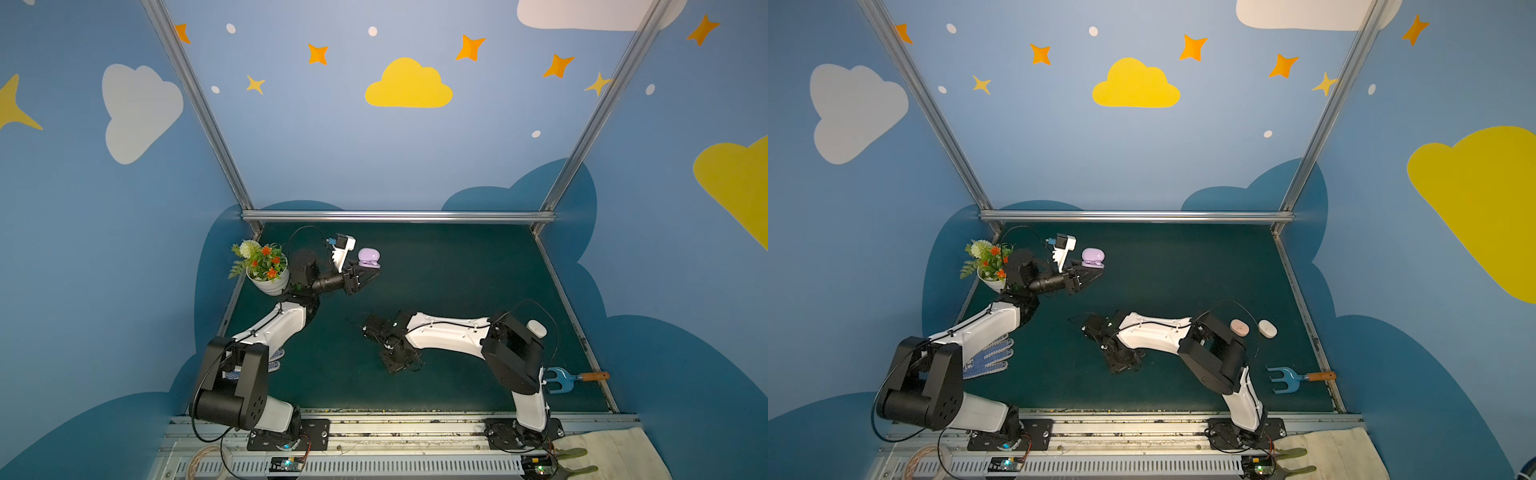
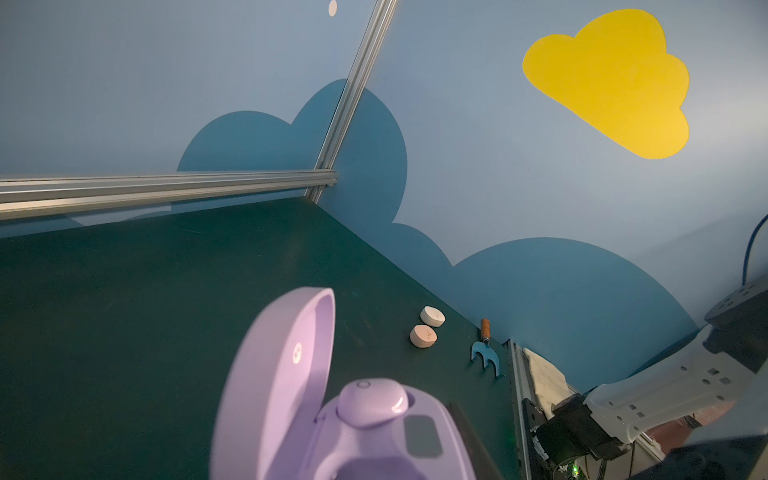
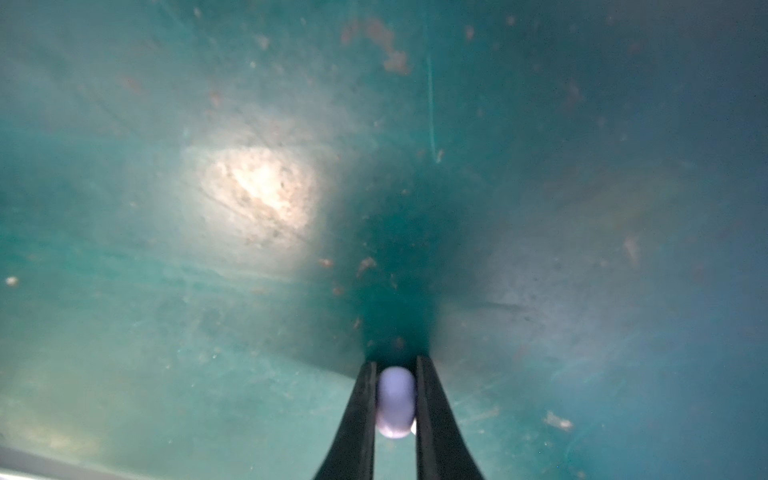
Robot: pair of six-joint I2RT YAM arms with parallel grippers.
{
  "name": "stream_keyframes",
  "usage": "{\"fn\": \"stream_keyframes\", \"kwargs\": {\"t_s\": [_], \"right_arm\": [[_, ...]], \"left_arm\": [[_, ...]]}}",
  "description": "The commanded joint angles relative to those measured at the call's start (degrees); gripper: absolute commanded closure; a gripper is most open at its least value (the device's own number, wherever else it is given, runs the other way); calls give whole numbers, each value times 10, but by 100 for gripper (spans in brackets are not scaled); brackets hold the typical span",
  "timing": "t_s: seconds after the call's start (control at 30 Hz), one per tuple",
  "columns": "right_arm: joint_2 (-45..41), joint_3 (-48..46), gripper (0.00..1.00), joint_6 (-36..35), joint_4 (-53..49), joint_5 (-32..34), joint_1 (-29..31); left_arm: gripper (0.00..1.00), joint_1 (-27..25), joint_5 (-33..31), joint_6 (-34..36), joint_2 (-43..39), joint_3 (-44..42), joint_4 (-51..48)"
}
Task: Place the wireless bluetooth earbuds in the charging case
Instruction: 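Lift the earbud and carry it to the open case in the left gripper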
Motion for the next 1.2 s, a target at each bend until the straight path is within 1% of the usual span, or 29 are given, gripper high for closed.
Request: {"fn": "stream_keyframes", "kwargs": {"t_s": [0.0,0.13,0.27,0.5,0.6,0.67,0.87,1.0,1.1,1.17], "right_arm": [[-18,-10,87,0,-4,11,-1],[-67,-28,88,-4,1,10,-9],[-127,-52,88,-4,4,3,-26],[-256,-96,88,3,12,-40,-80],[-308,-98,88,4,8,-58,-108],[-335,-91,88,8,0,-59,-123],[-397,-44,89,0,-7,-76,-164],[-430,-13,89,7,5,-98,-188],[-452,0,89,20,31,-122,-201],[-462,-1,89,31,59,-143,-209]], "left_arm": [[82,-1,6,12,-3,7,0],[81,-2,3,17,-6,8,-6],[81,-6,2,50,-17,12,-47],[81,-26,-2,72,-33,13,-67],[81,-49,-13,83,-43,9,-64],[81,-68,-24,92,-53,3,-58],[81,-131,-52,135,-70,-9,-41],[81,-157,-66,140,-71,-21,1],[81,-177,-83,143,-73,-33,31],[80,-193,-94,155,-75,-37,32]]}}
